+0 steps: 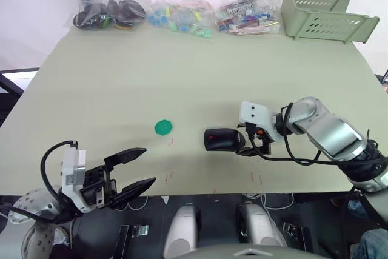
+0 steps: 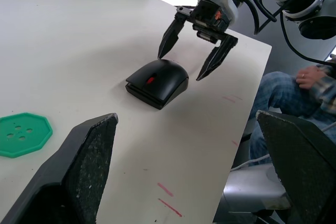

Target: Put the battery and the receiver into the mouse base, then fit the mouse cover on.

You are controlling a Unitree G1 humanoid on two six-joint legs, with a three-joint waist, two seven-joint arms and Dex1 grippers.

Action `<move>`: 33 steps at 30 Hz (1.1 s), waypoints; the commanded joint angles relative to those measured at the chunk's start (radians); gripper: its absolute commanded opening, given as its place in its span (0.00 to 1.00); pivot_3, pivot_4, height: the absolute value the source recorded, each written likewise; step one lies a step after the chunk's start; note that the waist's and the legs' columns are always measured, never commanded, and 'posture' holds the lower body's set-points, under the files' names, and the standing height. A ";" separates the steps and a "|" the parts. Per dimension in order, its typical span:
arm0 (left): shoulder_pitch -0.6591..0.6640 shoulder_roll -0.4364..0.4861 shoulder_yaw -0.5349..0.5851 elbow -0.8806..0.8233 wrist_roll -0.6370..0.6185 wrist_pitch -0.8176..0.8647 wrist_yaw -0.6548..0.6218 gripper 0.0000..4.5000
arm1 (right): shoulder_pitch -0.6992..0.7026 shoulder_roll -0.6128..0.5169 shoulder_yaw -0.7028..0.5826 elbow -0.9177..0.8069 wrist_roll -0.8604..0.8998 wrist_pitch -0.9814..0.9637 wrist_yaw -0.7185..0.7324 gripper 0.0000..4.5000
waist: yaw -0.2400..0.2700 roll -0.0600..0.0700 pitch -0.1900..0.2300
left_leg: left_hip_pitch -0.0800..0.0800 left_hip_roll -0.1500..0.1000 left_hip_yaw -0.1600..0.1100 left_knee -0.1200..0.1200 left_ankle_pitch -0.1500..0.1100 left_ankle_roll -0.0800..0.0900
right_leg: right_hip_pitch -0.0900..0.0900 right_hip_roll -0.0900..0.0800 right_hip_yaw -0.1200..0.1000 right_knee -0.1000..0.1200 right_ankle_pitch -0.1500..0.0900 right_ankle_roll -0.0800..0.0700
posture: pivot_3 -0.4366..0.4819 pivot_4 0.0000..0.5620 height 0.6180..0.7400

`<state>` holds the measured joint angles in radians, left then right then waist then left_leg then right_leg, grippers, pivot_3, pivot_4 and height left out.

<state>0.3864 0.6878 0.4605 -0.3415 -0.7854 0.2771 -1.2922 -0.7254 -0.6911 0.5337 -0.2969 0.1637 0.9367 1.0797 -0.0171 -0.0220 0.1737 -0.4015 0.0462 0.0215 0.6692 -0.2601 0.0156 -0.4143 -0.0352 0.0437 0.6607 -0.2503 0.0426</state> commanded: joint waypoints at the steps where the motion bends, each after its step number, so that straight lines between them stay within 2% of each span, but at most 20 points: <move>1: 0.006 0.006 0.013 -0.024 -0.009 -0.013 -0.008 1.00 | -0.011 -0.007 -0.028 -0.034 0.004 -0.009 -0.010 0.99 | 0.000 0.000 0.000 | 0.000 0.000 0.000 0.000 0.000 0.000 | 0.000 0.000 0.000 0.000 0.000 0.000 | 0.48 0.27 1.00; 3: 0.006 0.005 0.014 -0.024 -0.008 -0.014 -0.008 1.00 | -0.013 -0.005 -0.049 -0.034 0.013 -0.022 -0.010 0.99 | 0.000 0.000 0.000 | 0.000 0.000 0.000 0.000 0.000 0.000 | 0.000 0.000 0.000 0.000 0.000 0.000 | 0.48 0.27 1.00; 8: 0.007 0.006 0.015 -0.022 -0.008 -0.014 -0.008 1.00 | 0.003 0.079 -0.179 -0.025 0.125 -0.134 0.002 0.99 | 0.000 0.000 0.000 | 0.000 0.000 0.000 0.000 0.000 0.000 | 0.000 0.000 0.000 0.000 0.000 0.000 | 0.48 0.27 1.00; 11: 0.005 0.008 0.016 -0.018 -0.007 -0.014 -0.010 1.00 | 0.004 0.118 -0.193 -0.022 0.155 -0.128 -0.010 0.99 | -0.001 0.000 0.000 | 0.000 0.001 0.000 0.000 0.000 0.000 | 0.000 0.000 0.000 0.000 0.000 0.000 | 0.48 0.27 1.00; 12: 0.004 0.009 0.017 -0.017 -0.007 -0.015 -0.011 1.00 | 0.003 0.129 -0.185 -0.024 0.156 -0.132 -0.012 0.87 | -0.001 0.000 0.000 | 0.000 0.001 0.000 0.000 0.000 0.000 | 0.000 0.000 0.000 0.000 0.000 0.000 | 0.48 0.27 1.00; 13: 0.002 0.010 0.016 -0.016 -0.007 -0.014 -0.011 1.00 | 0.004 0.140 -0.173 -0.026 0.155 -0.135 -0.017 0.82 | -0.001 0.000 0.000 | 0.000 0.001 0.000 0.000 0.000 0.000 | 0.000 0.001 0.000 0.000 0.000 0.000 | 0.48 0.27 1.00; 16: -0.003 0.012 0.017 -0.014 -0.007 -0.012 -0.012 1.00 | 0.009 0.170 -0.137 -0.009 0.134 -0.166 -0.037 0.49 | -0.001 0.000 0.000 | 0.000 0.001 0.000 0.000 0.000 0.000 | 0.000 0.000 0.000 0.000 0.000 0.000 | 0.48 0.27 1.00; 33: -0.002 0.018 0.022 -0.023 -0.008 -0.010 -0.005 1.00 | -0.011 0.292 -0.023 0.170 0.040 -0.285 -0.056 0.49 | -0.002 0.000 0.000 | 0.000 0.001 0.000 0.000 0.000 0.000 | 0.000 0.000 0.000 0.000 0.000 0.000 | 0.48 0.27 1.00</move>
<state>0.3813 0.6955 0.4616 -0.3412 -0.7854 0.2769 -1.2944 -0.7092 -0.4099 0.5117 -0.1194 0.2087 0.6718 1.0227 -0.0189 -0.0222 0.1739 -0.4016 0.0467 0.0220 0.6688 -0.2601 0.0156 -0.4145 -0.0349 0.0436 0.6608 -0.2502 0.0425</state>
